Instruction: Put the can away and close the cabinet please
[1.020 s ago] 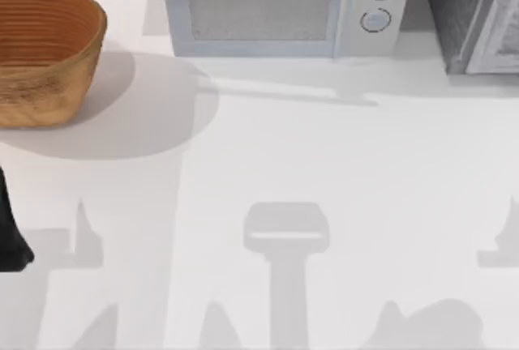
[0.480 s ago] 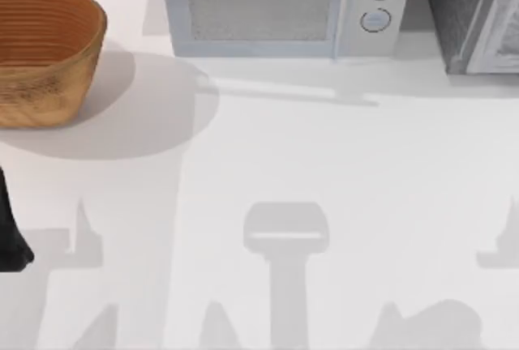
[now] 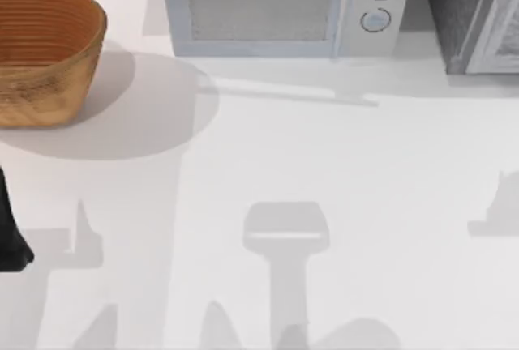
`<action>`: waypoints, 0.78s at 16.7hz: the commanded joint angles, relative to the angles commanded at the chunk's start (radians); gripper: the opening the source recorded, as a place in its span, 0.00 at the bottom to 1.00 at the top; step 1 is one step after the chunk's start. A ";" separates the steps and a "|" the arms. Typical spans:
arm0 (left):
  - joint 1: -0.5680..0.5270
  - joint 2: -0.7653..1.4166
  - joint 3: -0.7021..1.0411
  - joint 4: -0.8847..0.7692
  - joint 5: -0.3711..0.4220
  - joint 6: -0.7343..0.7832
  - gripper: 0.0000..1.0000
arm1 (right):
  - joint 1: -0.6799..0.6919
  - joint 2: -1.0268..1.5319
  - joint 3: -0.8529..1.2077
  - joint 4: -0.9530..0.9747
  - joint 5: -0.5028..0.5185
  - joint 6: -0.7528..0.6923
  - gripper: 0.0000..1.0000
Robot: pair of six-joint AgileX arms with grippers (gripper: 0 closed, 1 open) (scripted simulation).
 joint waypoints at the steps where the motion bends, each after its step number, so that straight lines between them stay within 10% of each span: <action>1: 0.000 0.000 0.000 0.000 0.000 0.000 1.00 | 0.006 0.049 0.056 -0.018 0.007 0.001 0.00; 13: 0.000 0.000 0.000 0.000 0.000 0.000 1.00 | 0.092 0.678 0.851 -0.228 0.099 0.006 0.00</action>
